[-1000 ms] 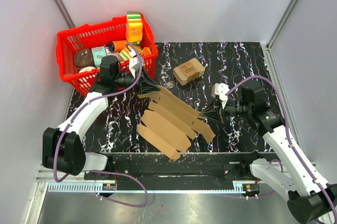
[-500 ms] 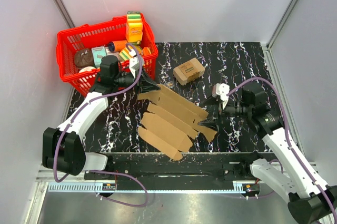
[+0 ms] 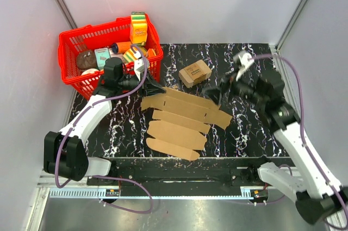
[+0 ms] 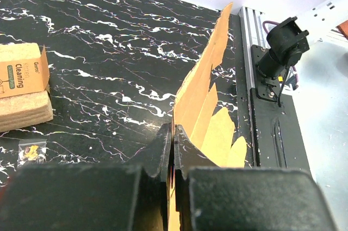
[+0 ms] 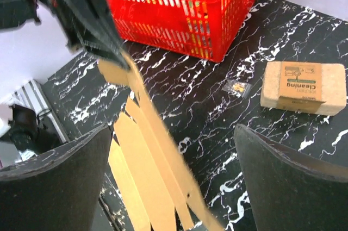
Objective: Fold the paper box
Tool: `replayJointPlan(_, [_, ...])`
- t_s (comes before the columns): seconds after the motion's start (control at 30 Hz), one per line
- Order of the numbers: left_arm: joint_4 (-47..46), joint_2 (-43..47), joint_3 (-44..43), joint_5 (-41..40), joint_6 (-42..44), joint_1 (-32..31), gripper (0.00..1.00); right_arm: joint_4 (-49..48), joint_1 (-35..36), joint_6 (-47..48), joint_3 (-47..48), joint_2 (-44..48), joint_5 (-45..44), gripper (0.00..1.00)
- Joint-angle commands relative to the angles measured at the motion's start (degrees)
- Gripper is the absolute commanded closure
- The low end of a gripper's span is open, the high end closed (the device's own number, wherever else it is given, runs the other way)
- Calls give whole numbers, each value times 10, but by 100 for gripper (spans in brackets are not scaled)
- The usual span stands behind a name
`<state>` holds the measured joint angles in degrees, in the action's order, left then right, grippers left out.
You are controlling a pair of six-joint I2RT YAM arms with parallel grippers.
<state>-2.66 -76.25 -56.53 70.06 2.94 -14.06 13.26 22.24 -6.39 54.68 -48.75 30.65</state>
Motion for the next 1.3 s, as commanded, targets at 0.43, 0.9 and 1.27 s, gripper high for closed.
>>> replayJointPlan(0.43, [-12, -1, -24, -4, 4, -6, 100, 84, 5, 50, 144, -168, 135, 15])
replayJointPlan(0.9, [-11, -5, -27, 2, 0, -9, 100, 42, 40, 112, 69, -151, 68, 40])
replayJointPlan(1.27, [-9, -8, -29, 3, 1, -11, 100, 52, 57, 146, 85, -194, 39, 47])
